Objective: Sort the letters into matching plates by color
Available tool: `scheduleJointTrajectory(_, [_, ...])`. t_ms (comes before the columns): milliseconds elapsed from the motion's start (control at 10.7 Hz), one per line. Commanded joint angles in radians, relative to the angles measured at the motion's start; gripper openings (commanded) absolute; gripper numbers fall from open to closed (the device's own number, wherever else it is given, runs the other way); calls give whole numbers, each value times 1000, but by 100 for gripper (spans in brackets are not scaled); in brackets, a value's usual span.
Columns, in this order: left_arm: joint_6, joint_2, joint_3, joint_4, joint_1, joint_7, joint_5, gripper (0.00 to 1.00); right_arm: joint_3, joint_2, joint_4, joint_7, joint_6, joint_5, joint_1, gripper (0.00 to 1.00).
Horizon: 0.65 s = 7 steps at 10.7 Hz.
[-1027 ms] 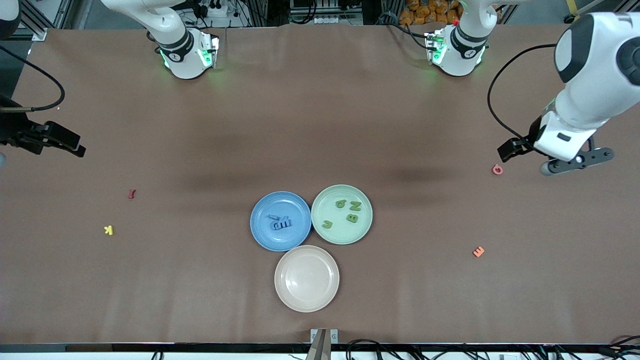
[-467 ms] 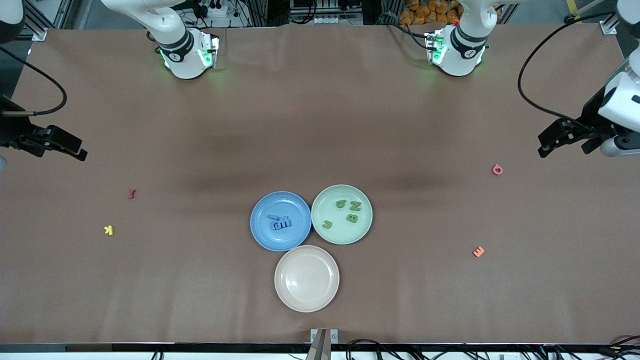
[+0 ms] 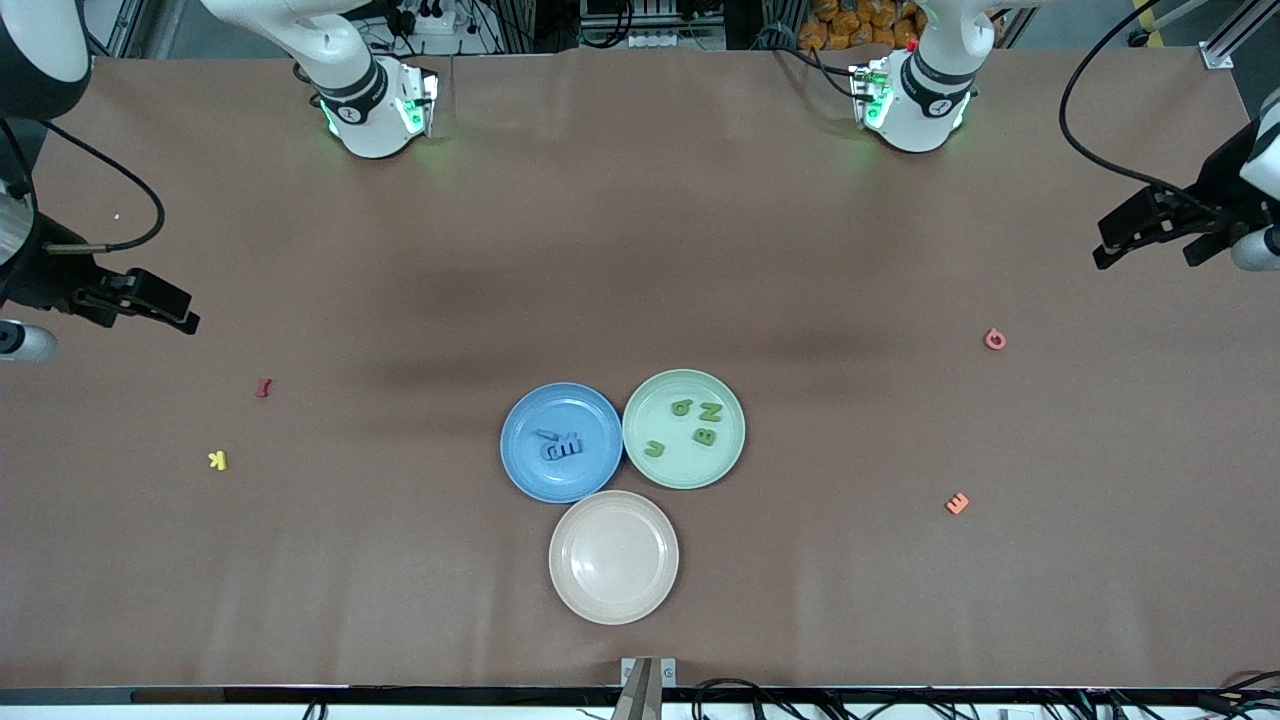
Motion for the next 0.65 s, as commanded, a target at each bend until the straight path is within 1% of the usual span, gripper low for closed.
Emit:
scheduleJointTrajectory(0, [-39,11,4,49,5,73,-21,100,-2,-41,-31,25,4,-22,14,100])
scheduleJointTrajectory(187, [-21,15,3,49,5,76,-11,100,-2,-35,-14,23,4,-28,11,100])
scheduleJointTrajectory(373, [-4,21,-6,42,-4,76,34,100,-2,-32,0,25,-3,-39,12,100])
scheduleJointTrajectory(560, [-1,22,-13,42,-2,78,34,100,-2,-30,3,25,-3,-39,12,100])
